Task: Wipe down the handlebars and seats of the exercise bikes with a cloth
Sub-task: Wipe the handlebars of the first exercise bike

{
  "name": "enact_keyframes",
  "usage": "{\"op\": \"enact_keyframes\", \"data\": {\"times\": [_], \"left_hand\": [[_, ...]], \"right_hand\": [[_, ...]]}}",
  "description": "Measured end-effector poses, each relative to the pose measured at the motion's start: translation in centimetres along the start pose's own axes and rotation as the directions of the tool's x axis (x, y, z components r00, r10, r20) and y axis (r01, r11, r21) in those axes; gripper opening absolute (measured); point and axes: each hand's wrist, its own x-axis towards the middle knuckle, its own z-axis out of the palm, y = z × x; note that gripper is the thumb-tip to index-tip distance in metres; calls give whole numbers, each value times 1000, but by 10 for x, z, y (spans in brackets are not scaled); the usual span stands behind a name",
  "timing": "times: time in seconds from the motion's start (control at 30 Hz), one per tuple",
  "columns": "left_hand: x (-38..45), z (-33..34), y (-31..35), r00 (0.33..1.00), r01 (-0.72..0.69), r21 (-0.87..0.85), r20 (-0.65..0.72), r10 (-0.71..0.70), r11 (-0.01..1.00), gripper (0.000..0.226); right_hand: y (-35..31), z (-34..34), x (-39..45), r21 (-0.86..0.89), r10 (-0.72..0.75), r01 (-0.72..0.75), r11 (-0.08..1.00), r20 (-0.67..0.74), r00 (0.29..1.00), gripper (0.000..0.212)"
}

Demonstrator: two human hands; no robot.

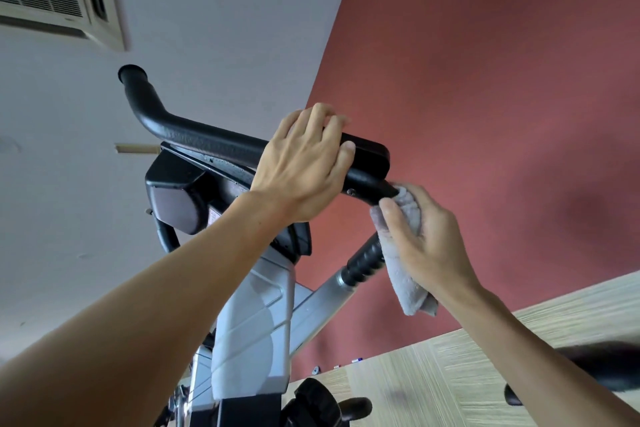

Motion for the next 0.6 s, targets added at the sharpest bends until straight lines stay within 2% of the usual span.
{"op": "enact_keyframes", "data": {"times": [0.07, 0.17, 0.3, 0.4, 0.5, 0.6], "left_hand": [[0, 1, 0, 1000, 0, 2, -5, 0, 1000, 53], [0, 2, 1, 1000, 3, -5, -4, -3, 1000, 52], [1, 1, 0, 1000, 0, -13, 12, 0, 1000, 49], [2, -1, -1, 999, -20, -9, 30, 20, 1000, 48], [2, -6, -6, 994, -33, -85, 98, 41, 996, 53], [1, -14, -14, 986, -69, -191, 134, 96, 979, 54]], "right_hand": [[-10, 6, 10, -80, -80, 78, 994, -33, 996, 30], [-6, 6, 9, -68, -118, 116, 991, -24, 993, 32], [13, -4, -1, 8, -39, 39, 999, 32, 999, 38], [11, -4, -4, -66, -20, 20, 998, 6, 1000, 45], [-10, 16, 6, -200, -167, 149, 969, -80, 983, 68], [-27, 27, 27, -398, -415, 372, 838, -25, 909, 67]]}}
